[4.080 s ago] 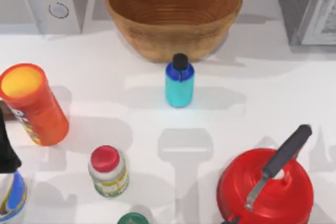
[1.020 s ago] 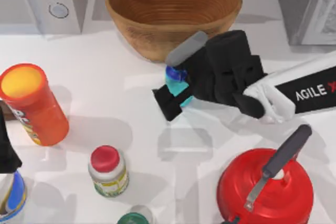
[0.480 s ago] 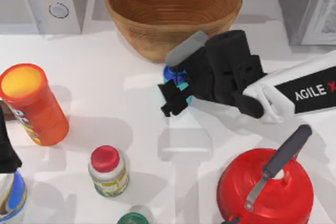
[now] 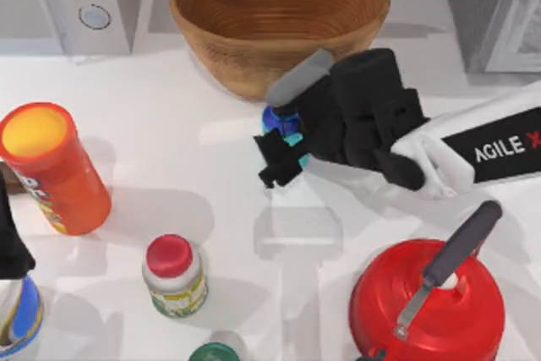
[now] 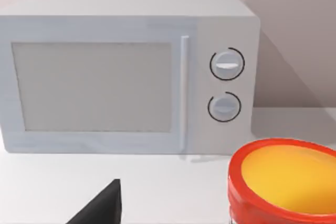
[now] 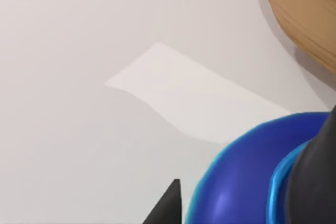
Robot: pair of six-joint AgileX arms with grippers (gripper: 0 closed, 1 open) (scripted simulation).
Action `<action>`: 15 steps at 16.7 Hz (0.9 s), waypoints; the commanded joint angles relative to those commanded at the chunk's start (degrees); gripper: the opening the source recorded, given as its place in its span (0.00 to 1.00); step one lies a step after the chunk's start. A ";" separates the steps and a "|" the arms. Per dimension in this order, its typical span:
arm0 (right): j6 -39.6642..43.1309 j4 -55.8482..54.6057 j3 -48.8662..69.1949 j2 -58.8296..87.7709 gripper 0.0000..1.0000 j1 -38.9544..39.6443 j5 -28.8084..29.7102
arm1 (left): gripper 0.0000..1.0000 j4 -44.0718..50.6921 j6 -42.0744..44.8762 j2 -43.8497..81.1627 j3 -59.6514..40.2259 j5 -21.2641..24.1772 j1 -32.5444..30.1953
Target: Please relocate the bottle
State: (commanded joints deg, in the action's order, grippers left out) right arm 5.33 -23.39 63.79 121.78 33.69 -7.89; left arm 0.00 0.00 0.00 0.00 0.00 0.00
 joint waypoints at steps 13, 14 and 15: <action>-6.10 6.44 -10.10 -17.26 0.00 -17.71 6.49 | 1.00 0.00 0.00 0.00 0.00 0.00 0.00; -6.78 7.02 -13.21 -20.21 0.00 -20.61 7.17 | 1.00 0.00 0.00 0.00 0.00 0.00 0.00; -7.35 7.30 -16.50 -23.11 0.00 -23.33 7.65 | 1.00 0.00 0.00 0.00 0.00 0.00 0.00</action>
State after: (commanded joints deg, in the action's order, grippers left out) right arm -2.03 -16.09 47.29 98.67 10.36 -0.24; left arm 0.00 0.00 0.00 0.00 0.00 0.00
